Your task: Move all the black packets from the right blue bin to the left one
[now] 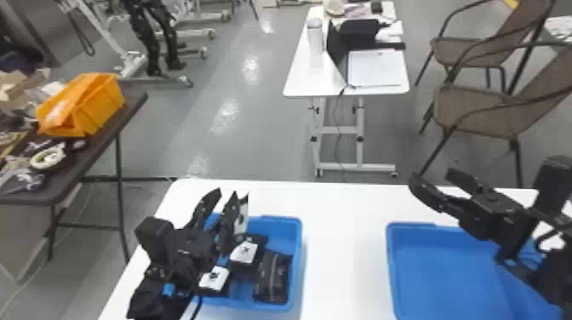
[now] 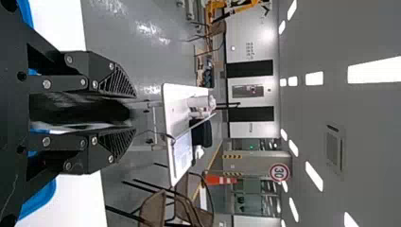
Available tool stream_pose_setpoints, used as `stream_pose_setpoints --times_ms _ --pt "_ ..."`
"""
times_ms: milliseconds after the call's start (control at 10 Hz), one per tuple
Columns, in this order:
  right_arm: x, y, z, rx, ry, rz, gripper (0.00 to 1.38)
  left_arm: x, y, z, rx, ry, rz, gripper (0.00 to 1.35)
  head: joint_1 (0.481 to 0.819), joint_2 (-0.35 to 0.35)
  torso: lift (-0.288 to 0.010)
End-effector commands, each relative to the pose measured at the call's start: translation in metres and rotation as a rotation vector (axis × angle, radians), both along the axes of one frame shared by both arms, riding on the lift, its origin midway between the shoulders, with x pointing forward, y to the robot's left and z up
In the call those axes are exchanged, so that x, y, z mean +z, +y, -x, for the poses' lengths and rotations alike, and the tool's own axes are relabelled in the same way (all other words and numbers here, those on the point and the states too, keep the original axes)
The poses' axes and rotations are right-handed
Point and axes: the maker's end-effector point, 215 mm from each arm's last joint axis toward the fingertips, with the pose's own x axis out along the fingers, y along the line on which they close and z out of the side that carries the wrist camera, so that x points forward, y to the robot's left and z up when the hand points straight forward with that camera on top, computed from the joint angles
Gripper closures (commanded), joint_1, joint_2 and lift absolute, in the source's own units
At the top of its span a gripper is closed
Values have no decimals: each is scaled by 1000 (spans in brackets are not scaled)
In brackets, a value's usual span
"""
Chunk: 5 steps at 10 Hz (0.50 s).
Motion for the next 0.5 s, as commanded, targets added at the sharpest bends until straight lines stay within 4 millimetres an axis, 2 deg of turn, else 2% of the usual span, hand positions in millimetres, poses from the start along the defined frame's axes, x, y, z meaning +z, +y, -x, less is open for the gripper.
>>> stream_pose_setpoints --times_ms 0,100,200,300,400 --pt "-8 -25 15 -55 -14 62 157 17 -25 -10 -50 -28 84 397 695 167 0" --pt "-10 -35 25 -96 -32 93 157 30 -44 -15 -84 -45 153 343 695 132 0" --pt "-12 -43 39 -146 -55 116 157 50 -52 -15 -108 -86 143 334 695 93 0" --pt "-12 -53 55 -197 -78 161 157 56 -51 -6 -111 -98 123 332 695 62 0" --pt "-15 -64 72 -244 -77 199 157 53 -49 8 -120 -105 140 318 695 44 0"
